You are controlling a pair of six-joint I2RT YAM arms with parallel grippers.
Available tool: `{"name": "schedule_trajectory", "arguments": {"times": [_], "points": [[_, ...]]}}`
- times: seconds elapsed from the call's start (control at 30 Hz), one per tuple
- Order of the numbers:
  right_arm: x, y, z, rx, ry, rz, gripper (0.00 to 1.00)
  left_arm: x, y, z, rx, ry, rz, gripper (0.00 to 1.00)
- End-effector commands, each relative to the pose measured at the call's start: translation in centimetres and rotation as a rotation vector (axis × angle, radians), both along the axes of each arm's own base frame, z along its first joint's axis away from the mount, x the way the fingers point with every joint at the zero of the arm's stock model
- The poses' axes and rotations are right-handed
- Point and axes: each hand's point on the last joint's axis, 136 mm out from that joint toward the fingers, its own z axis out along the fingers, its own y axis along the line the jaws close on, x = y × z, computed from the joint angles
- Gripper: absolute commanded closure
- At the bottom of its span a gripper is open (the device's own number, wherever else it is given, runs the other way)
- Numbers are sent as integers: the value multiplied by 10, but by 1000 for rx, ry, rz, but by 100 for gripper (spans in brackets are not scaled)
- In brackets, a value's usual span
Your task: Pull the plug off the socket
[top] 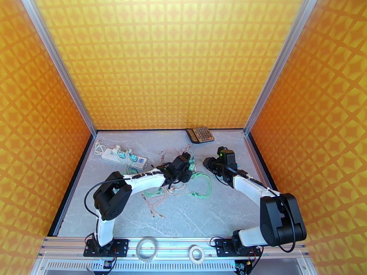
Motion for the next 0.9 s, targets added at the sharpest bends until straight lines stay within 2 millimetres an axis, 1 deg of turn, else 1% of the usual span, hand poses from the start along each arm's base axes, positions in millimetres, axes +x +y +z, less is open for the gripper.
{"name": "schedule_trajectory", "arguments": {"times": [0.0,0.07,0.2,0.3,0.43,0.5,0.57,0.6,0.63,0.73,0.77,0.87], "points": [[1,3,6,17,-25,3,69,14,-9,8,-4,-50,-9,34],[1,4,6,23,-23,6,69,15,-11,7,-1,-53,-18,31],[2,6,5,34,-21,14,69,19,-15,5,-1,-51,-25,31],[3,7,5,36,-21,17,69,21,-14,0,3,-42,-17,39],[3,8,6,38,-24,25,68,20,-12,-5,0,-24,-21,42],[3,10,6,47,-24,35,67,17,-12,-7,0,-17,-27,48],[3,15,7,65,-29,59,66,14,-9,-7,0,-14,-30,59],[3,17,7,76,-30,69,64,12,-6,-6,2,-14,-29,63],[3,21,10,94,-34,87,63,9,-4,-4,0,-17,-33,64],[1,30,14,133,-45,129,62,-1,7,0,2,-16,-34,64],[-1,32,12,142,-43,137,60,-5,9,1,0,-11,-39,64],[-10,38,-1,192,-48,159,60,-15,16,1,0,9,-44,64]]}}
